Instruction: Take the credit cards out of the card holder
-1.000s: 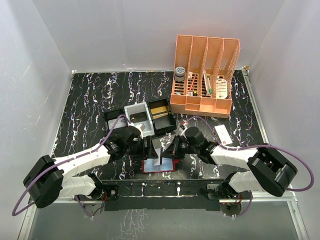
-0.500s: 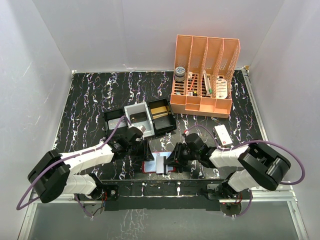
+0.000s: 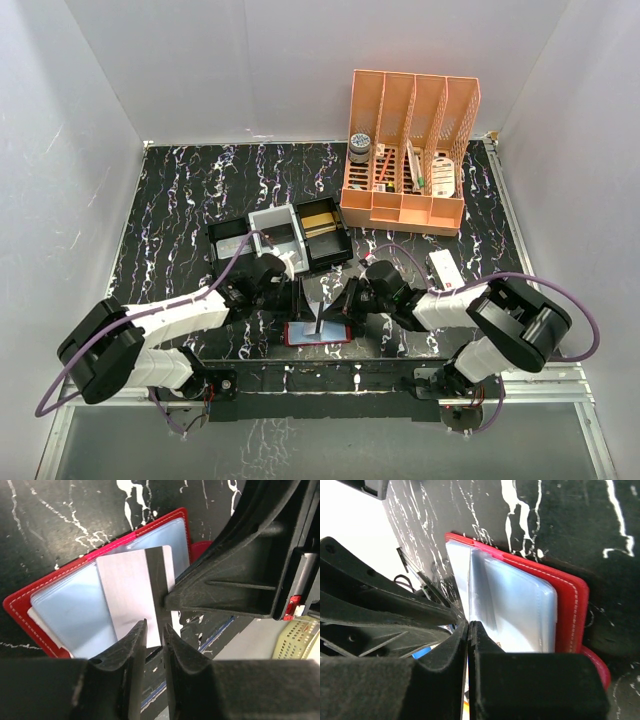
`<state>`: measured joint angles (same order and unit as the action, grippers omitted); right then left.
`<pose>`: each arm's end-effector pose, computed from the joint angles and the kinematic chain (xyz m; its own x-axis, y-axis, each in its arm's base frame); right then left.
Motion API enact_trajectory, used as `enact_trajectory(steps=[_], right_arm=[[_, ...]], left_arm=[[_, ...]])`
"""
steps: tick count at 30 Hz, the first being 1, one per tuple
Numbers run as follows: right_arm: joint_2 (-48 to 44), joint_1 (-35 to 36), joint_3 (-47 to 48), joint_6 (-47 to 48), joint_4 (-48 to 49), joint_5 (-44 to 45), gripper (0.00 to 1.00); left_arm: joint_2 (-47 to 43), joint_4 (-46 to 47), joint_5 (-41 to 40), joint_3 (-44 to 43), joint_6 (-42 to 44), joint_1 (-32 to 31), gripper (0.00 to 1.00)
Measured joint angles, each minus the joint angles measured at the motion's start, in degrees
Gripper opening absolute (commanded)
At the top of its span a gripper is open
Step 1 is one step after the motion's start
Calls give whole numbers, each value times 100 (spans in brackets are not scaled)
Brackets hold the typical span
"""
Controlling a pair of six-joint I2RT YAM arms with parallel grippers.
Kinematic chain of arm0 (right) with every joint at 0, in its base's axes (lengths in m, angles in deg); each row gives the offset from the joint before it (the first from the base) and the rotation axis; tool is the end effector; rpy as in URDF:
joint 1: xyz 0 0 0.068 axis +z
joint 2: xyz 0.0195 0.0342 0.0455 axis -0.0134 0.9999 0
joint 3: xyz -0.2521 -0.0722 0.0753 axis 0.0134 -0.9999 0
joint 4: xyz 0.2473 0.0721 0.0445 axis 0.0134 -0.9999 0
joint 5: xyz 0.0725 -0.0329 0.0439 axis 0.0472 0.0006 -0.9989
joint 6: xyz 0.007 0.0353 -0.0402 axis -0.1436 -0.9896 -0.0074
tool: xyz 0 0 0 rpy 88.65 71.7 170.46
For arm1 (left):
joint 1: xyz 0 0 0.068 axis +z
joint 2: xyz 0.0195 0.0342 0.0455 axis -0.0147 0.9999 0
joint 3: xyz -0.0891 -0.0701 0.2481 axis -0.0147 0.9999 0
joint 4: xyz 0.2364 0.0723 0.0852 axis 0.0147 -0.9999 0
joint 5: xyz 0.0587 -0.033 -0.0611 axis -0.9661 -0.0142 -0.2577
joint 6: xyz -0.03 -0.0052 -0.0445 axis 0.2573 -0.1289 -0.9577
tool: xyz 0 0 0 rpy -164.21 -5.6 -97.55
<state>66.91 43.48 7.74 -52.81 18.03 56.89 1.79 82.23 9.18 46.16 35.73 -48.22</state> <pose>0.1609 0.1771 0.1192 -0.9559 0.2927 0.0246 0.1856 0.5369 0.8230 0.1562 -0.1848 0.1744 -0.9281 -0.0363 -0.3705 0.2474 0.6834 -0.6869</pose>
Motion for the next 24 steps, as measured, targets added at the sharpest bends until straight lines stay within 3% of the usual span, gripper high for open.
enact_trajectory(steps=[10, 12, 16, 24], right_arm=[[-46, 0, 22, 146, -44, -166, 0], [-114, 0, 22, 216, -92, -249, 1], [-264, 0, 7, 299, -181, -286, 11], [33, 0, -146, 223, 129, -317, 25]], left_arm=[[39, -122, -376, 31, -4, -4, 29], [-94, -79, -407, 157, -63, -7, 24], [-33, -74, -332, 275, -59, -7, 13], [208, -7, -103, 275, 116, -11, 9]])
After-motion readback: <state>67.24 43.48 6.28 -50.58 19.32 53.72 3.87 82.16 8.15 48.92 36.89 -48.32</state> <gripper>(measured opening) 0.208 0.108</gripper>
